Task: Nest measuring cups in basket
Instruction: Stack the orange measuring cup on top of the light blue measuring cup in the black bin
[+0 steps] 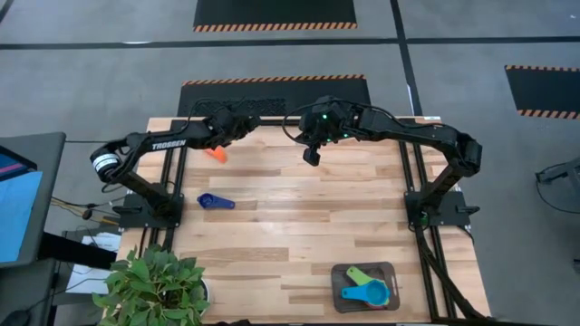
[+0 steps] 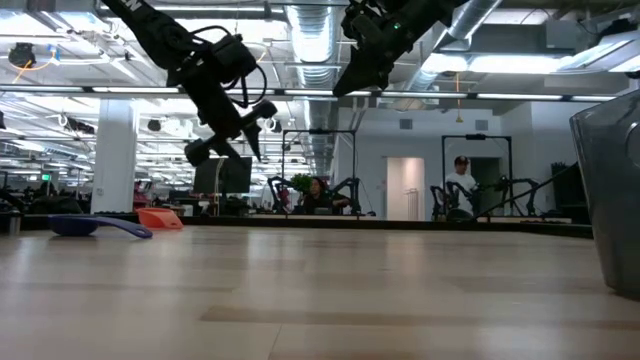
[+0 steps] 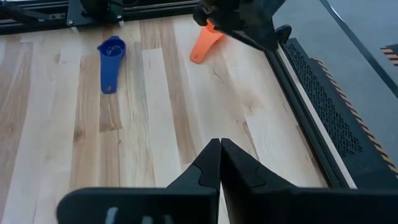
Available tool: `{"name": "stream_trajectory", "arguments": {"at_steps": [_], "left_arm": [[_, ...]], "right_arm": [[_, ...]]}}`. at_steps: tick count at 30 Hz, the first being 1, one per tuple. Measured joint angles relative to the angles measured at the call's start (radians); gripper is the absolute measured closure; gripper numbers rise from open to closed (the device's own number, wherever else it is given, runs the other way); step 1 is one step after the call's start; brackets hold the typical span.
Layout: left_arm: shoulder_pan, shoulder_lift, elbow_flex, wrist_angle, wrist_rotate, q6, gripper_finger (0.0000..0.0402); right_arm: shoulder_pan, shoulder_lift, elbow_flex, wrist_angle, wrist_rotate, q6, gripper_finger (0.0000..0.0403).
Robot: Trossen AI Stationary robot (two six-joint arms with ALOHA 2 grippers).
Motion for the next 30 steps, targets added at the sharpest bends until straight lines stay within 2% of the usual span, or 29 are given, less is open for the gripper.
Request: {"name": "stream_trajectory", "arguments": {"at_steps": [6, 9, 11, 13, 17, 19, 23, 27, 30], "left_arm": [[-0.031, 0.0, 0.0, -0.011, 0.085, 0.064, 0.0297], [-0.046, 0.0, 0.0, 0.063, 0.159, 0.102, 0.0297], [-0.057, 0.0, 0.0, 0.131, 0.164, 0.115, 0.0297], [-0.064, 0.0, 0.0, 0.174, 0.089, 0.084, 0.0297], [-0.066, 0.0, 0.0, 0.135, -0.176, -0.047, 0.0297], [-0.067, -0.001, 0.0, 0.09, -0.222, -0.054, 0.0297], [-0.056, -0.001, 0.0, -0.117, -0.205, -0.071, 0.0297], [-0.052, -0.001, -0.001, -0.394, -0.217, -0.202, 0.0297], [-0.053, -0.001, -0.001, -0.519, -0.26, -0.274, 0.0297]], "right_arm": [[0.0, 0.0, 0.0, -0.003, 0.0, 0.0, 0.0365], [0.0, 0.0, 0.0, -0.015, 0.0, -0.028, 0.0365], [0.0, 0.0, 0.0, -0.018, 0.0, -0.042, 0.0365], [0.0, 0.0, 0.0, -0.018, 0.0, -0.05, 0.0365], [0.0, 0.0, 0.0, -0.019, 0.0, -0.052, 0.0365], [0.0, 0.0, 0.0, -0.026, 0.0, -0.052, 0.0365], [0.0, 0.0, 0.0, -0.04, 0.0, -0.052, 0.0365], [0.0, 0.0, 0.0, -0.065, 0.0, -0.052, 0.0365], [-0.001, 0.0, 0.0, -0.068, 0.0, -0.052, 0.0365]]}}
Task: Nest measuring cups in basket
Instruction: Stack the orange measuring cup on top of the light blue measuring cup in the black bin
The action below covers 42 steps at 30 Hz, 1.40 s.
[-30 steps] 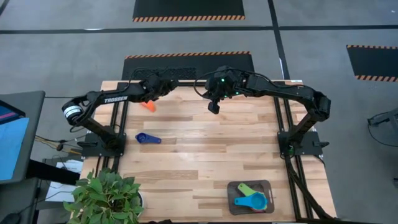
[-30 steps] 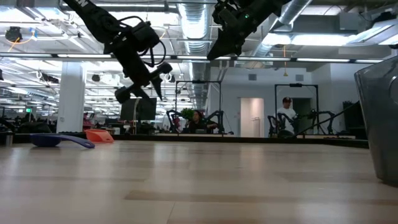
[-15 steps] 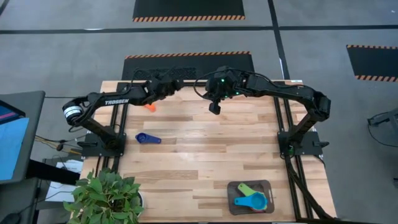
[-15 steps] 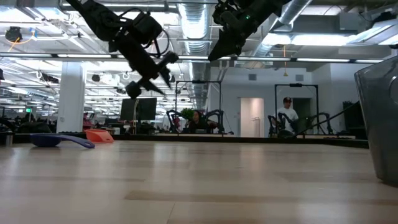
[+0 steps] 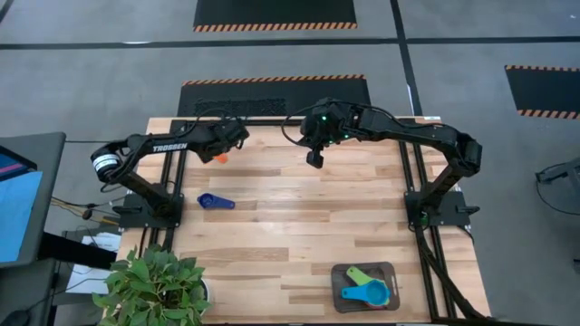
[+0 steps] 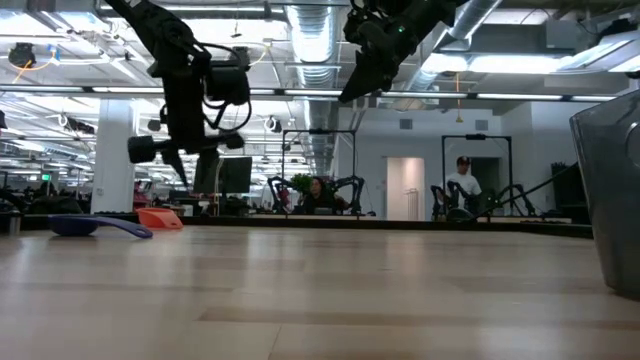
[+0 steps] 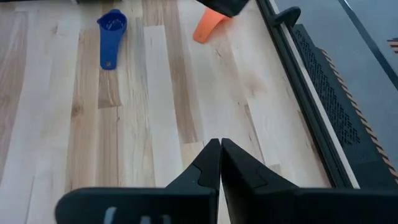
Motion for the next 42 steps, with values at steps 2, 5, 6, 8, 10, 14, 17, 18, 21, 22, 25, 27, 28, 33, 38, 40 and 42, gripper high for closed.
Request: {"name": "stream_trajectory", "arguments": {"at_steps": [2, 5, 6, 8, 10, 14, 17, 18, 21, 22, 25, 27, 28, 33, 38, 40, 42], "left_arm": [[0.001, 0.0, 0.0, -0.026, -0.017, -0.019, 0.0297], [-0.003, 0.0, 0.0, -0.033, -0.065, -0.026, 0.0297], [-0.004, 0.0, 0.0, -0.035, -0.068, -0.028, 0.0297], [-0.003, 0.0, 0.0, -0.059, -0.046, -0.029, 0.0301], [-0.003, 0.0, 0.0, -0.125, -0.035, -0.042, 0.0313], [-0.008, 0.0, -0.005, -0.228, -0.046, -0.148, 0.0354], [-0.013, 0.004, -0.017, -0.201, -0.076, -0.154, 0.0383], [-0.013, 0.016, -0.017, -0.194, -0.079, -0.147, 0.0391], [-0.013, 0.073, -0.019, -0.195, -0.058, -0.128, 0.0399], [-0.013, 0.099, -0.019, -0.184, -0.041, -0.126, 0.0398], [-0.013, 0.175, -0.019, -0.184, 0.01, -0.132, 0.0397], [-0.017, 0.207, -0.019, -0.169, 0.025, -0.156, 0.0398], [-0.019, 0.219, -0.018, -0.16, 0.024, -0.164, 0.0398], [-0.034, 0.256, -0.009, -0.08, 0.041, -0.123, 0.0398], [-0.087, 0.252, 0.038, -0.077, 0.089, -0.085, 0.0398], [-0.105, 0.225, 0.077, -0.152, 0.061, -0.058, 0.0398], [-0.111, 0.212, 0.115, -0.26, -0.023, -0.062, 0.0398]], "right_arm": [[0.001, 0.0, 0.0, 0.003, 0.0, -0.007, 0.0365], [0.001, 0.0, 0.0, 0.005, 0.0, -0.027, 0.0365], [0.001, 0.0, 0.0, 0.005, 0.0, -0.028, 0.0365], [0.001, 0.0, 0.0, 0.004, 0.0, -0.027, 0.0365], [0.001, 0.0, 0.0, 0.001, 0.0, -0.027, 0.0365], [0.001, 0.0, 0.0, 0.001, 0.0, -0.033, 0.0365], [0.001, 0.0, 0.0, 0.001, 0.0, -0.056, 0.0365], [0.001, 0.0, 0.0, 0.001, 0.0, -0.06, 0.0365], [0.001, 0.0, 0.0, 0.001, 0.0, -0.061, 0.0365], [0.001, 0.0, 0.0, 0.001, 0.0, -0.06, 0.0365], [0.001, 0.0, 0.0, -0.004, 0.0, -0.06, 0.0365], [0.003, 0.0, 0.0, -0.013, 0.0, -0.06, 0.0365], [0.004, 0.0, 0.0, -0.018, 0.0, -0.06, 0.0365], [0.003, 0.0, 0.0, -0.04, -0.001, -0.06, 0.0365], [0.003, 0.0, 0.0, -0.04, -0.001, -0.06, 0.0365], [0.003, 0.0, 0.0, -0.04, 0.0, -0.06, 0.0365], [0.003, 0.0, 0.0, -0.04, 0.0, -0.059, 0.0365]]}}
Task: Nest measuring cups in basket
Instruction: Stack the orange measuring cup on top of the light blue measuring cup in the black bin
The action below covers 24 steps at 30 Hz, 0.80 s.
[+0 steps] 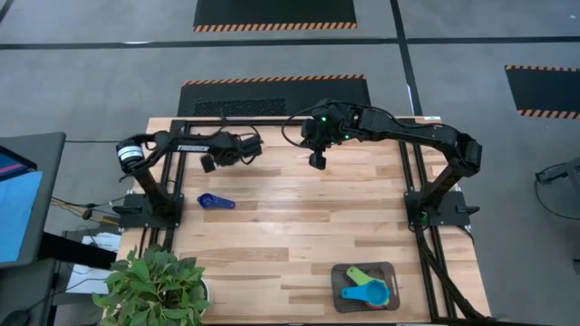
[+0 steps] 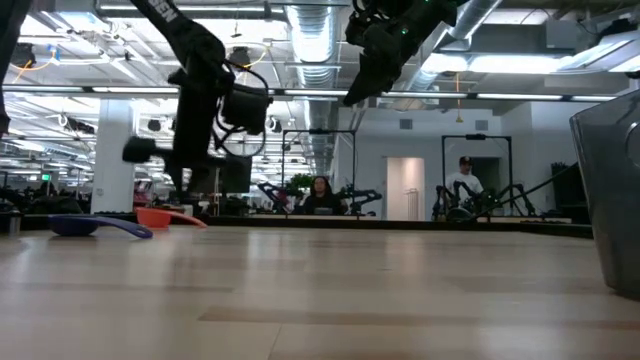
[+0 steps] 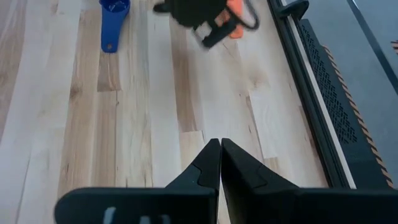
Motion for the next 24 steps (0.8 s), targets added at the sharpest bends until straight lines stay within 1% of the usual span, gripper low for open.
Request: {"name": "stream_trajectory", "arguments": {"at_steps": [2, 4, 7, 11, 13, 18, 22, 24], "left_arm": [[-0.001, -0.008, 0.02, -0.122, -0.087, -0.067, 0.0398], [0.0, -0.01, 0.026, -0.183, -0.127, -0.118, 0.0398], [0.012, -0.002, 0.026, -0.21, -0.139, -0.127, 0.0398], [0.035, 0.001, 0.026, -0.168, -0.181, -0.122, 0.0398], [0.05, 0.001, 0.026, -0.135, -0.177, -0.11, 0.0398], [0.091, 0.02, 0.026, -0.084, -0.127, -0.059, 0.0398], [0.117, 0.041, 0.026, -0.102, -0.065, -0.041, 0.0398], [0.121, 0.052, 0.025, -0.142, -0.069, -0.057, 0.0398]], "right_arm": [[0.0, 0.0, 0.0, 0.0, 0.0, 0.0, 0.0365], [0.0, 0.0, 0.0, 0.0, 0.0, 0.0, 0.0365], [0.0, 0.0, 0.0, 0.001, 0.0, 0.002, 0.0365], [0.0, 0.0, 0.0, 0.001, 0.0, 0.002, 0.0365], [0.0, 0.0, 0.0, 0.0, 0.0, 0.002, 0.0365], [0.0, 0.0, 0.0, 0.0, 0.0, 0.01, 0.0365], [0.0, 0.0, 0.0, -0.011, 0.0, 0.014, 0.0365], [0.0, 0.0, 0.0, -0.015, 0.0, 0.027, 0.0365]]}}
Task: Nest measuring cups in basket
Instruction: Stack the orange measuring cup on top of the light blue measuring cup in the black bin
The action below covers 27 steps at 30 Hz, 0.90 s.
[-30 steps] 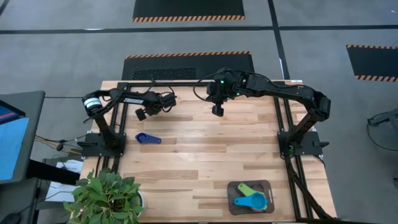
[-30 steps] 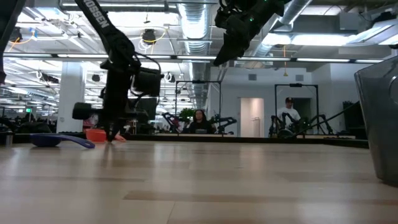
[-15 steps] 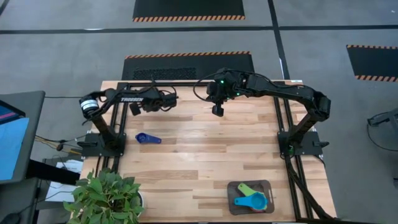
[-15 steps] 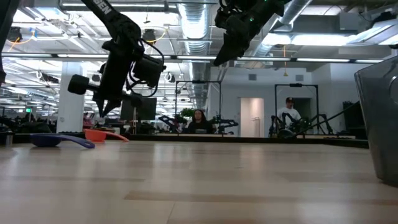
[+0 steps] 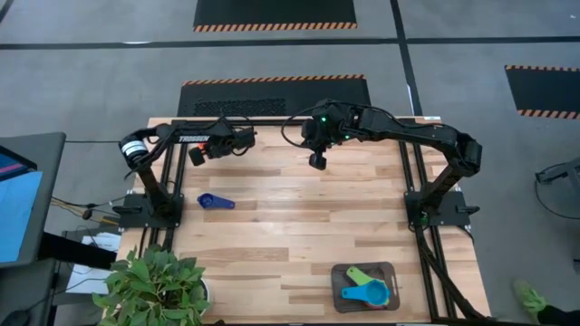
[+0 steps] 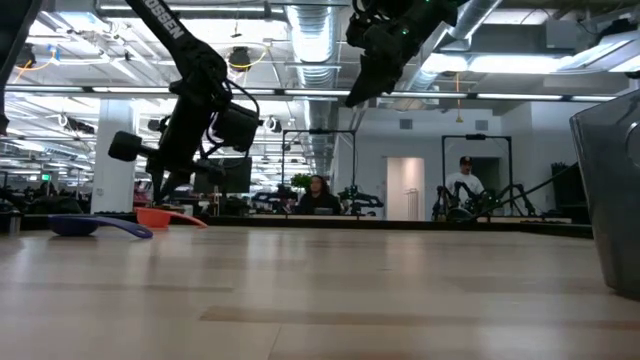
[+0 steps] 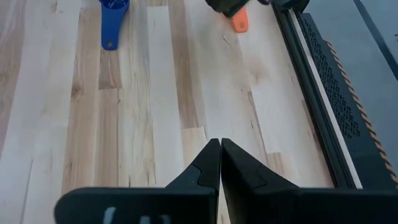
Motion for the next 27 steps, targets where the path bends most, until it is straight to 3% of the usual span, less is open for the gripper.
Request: {"name": "stream_trajectory", "arguments": {"at_steps": [14, 19, 27], "left_arm": [[0.02, 0.046, 0.001, 0.048, -0.01, -0.082, 0.0398], [0.044, 0.084, -0.001, 0.076, 0.047, -0.086, 0.0398], [0.026, 0.071, 0.065, 0.043, -0.041, -0.035, 0.0398]], "right_arm": [[0.0, 0.0, 0.0, -0.012, -0.031, 0.006, 0.0365], [0.0, 0.0, 0.0, -0.026, -0.051, 0.006, 0.0365], [0.0, 0.0, 0.0, -0.04, -0.051, 0.006, 0.0365]]}}
